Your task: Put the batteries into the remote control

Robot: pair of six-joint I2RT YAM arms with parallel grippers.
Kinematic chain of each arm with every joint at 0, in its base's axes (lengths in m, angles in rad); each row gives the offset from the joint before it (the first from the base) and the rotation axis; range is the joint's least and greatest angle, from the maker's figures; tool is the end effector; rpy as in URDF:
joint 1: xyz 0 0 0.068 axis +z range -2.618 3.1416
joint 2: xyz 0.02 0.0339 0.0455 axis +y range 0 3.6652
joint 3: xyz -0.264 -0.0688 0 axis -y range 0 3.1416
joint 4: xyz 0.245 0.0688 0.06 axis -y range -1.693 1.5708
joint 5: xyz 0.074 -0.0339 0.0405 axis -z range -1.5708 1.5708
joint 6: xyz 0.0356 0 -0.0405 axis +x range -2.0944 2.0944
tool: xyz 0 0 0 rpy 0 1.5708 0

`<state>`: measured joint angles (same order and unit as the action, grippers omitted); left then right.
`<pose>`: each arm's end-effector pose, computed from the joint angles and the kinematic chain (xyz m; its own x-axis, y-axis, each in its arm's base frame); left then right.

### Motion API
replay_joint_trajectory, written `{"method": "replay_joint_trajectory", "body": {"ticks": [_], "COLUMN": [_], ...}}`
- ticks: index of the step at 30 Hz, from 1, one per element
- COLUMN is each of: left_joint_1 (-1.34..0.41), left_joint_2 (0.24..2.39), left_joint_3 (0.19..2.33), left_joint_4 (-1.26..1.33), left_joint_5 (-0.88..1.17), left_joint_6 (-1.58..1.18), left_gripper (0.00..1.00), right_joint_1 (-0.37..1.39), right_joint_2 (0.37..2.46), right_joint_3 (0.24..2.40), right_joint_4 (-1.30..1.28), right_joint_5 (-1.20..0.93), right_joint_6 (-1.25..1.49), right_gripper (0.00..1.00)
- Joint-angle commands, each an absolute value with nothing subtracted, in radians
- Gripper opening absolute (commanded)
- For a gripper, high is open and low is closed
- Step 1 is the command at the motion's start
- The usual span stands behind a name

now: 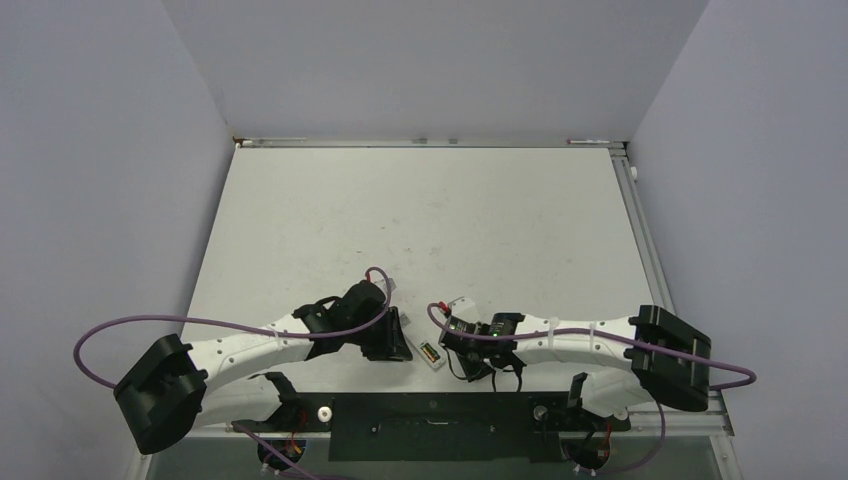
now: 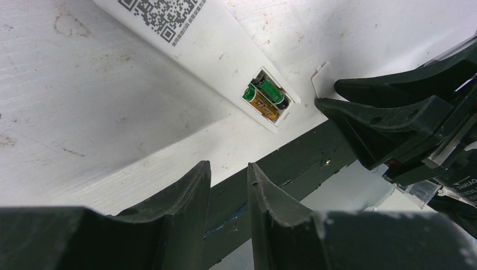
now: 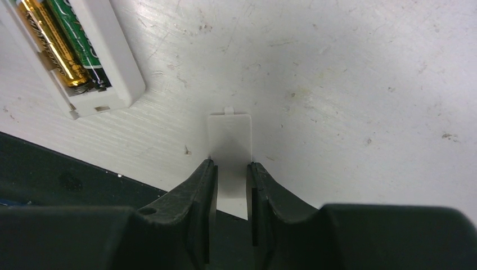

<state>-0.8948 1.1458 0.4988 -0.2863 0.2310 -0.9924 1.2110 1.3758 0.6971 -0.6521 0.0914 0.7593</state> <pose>0.1235 -0.1669 0.1669 -0.9821 -0.0783 -0.1713 0.0407 0.7997 -0.5990 0.0816 0.2078 0.1591 -0.8844 -0.4041 -0.2334 -0.4351 0.8949 0.0993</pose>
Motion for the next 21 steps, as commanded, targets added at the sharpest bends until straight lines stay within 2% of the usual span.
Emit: {"method": "replay_joint_trajectory", "body": {"ticks": [1, 10, 21], "left_joint_1": [-0.886, -0.816, -0.683], "left_joint_2": [1.141, 1.11, 1.019], "left_joint_3": [0.523, 0.54, 0.546], "left_joint_4": [-0.275, -0.31, -0.41], "left_joint_5": [0.215, 0.245, 0.284], "left_joint_6": [-0.996, -0.952, -0.872], "left_gripper": [0.28, 0.3, 0.34], "right_joint_1": [1.219, 1.221, 1.225], "right_joint_2": [1.321, 1.294, 1.413], "right_joint_3": [0.711, 0.815, 0.965], "right_joint_4": [-0.704, -0.768, -0.758], "right_joint_5": [0.146, 0.16, 0.137], "right_joint_6": [0.781, 0.733, 0.692], "right_gripper": [0.09, 0.09, 0.09]}}
